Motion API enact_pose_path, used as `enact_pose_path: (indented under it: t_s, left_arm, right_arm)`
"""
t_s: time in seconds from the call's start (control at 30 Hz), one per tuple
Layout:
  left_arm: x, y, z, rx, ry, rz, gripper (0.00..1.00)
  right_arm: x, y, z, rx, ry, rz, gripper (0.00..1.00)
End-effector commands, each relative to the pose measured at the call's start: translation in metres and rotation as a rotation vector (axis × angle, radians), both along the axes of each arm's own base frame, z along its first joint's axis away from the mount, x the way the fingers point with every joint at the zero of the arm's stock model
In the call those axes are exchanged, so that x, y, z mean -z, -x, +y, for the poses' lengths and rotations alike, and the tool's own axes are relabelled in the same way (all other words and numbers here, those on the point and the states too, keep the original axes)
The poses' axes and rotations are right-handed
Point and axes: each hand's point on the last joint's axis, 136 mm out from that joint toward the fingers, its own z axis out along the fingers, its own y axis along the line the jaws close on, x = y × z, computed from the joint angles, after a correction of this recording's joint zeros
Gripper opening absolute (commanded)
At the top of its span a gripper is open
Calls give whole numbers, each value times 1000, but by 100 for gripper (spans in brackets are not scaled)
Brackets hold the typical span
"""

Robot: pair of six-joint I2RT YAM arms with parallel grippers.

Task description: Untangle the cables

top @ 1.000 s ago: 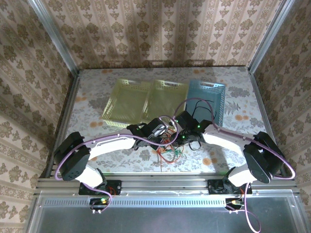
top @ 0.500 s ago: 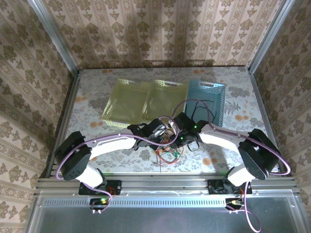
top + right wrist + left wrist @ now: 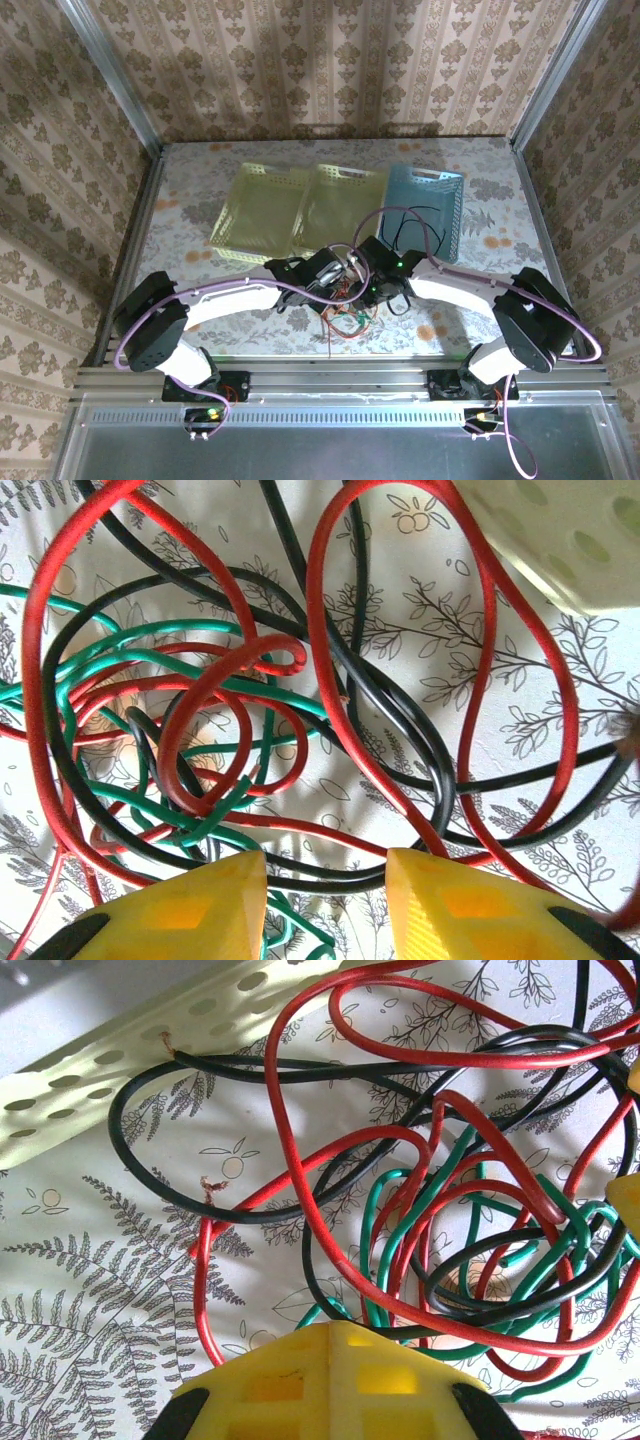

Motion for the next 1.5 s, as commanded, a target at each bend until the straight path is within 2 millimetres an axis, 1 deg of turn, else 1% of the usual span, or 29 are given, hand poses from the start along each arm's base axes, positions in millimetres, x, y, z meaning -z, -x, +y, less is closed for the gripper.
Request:
enact_pose_path:
  t_s: [0.0,0.2,0.3,0.4,0.43,0.47,0.5,0.57,0.6,0.73,0.83,0.87,0.93,1.03,1.1,1.2,1.27,1.37,1.47]
  left_arm:
    - [-8,-20,-4,-66,23,-62,0]
    - [-10,-21,-2,-77,25,-74,0]
    - [-16,-24,-1,-89,32,-91,0]
    - [-23,-27,-1,-99,54,-113,0]
    - [-26,-28,0,-105,62,-122,2]
    - [-29,-29,2,-113,69,-132,10]
    - [-32,-30,4,-125,77,-144,14]
    - [-37,-33,10,-153,91,-163,17]
    - [-40,-35,14,-175,102,-172,22]
    - [-45,-42,32,-251,139,-185,53]
    - [-46,-48,49,-319,135,-201,69]
    - [-46,-50,55,-343,124,-210,73]
    - [-45,-52,65,-373,99,-222,76]
    - [-43,-53,69,-382,78,-223,78]
    - [-42,-52,65,-369,77,-217,79]
    - [-39,-48,52,-306,75,-205,81]
    - [-35,-43,40,-249,62,-195,81]
    - [-29,-32,16,-132,41,-173,81]
    - [-24,-18,-5,-19,11,-181,82]
  right_arm:
    - [-26,23,28,-184,-68,-23,38]
    - [-40,33,43,-259,-102,-46,38]
    - [-40,39,52,-296,-107,-34,38]
    - [-36,40,59,-322,-89,-26,38]
    - [-34,40,61,-330,-84,-24,38]
    - [-34,39,62,-334,-81,-25,38]
    - [-33,38,64,-337,-75,-26,38]
    - [-31,36,67,-343,-71,-27,38]
    - [-30,35,68,-345,-69,-27,39]
    - [-24,34,70,-352,-58,-15,39]
    - [-19,39,72,-365,-63,14,39]
    - [-17,40,72,-367,-61,20,39]
    - [-13,42,71,-371,-52,31,39]
    - [-9,42,69,-374,-37,38,38]
    - [-8,41,68,-370,-30,35,37]
    - [-17,34,67,-342,-55,-5,36]
    - [-31,26,69,-318,-95,-37,36]
    - [-56,10,69,-261,-167,-81,36]
    - [-74,-7,63,-187,-228,-113,36]
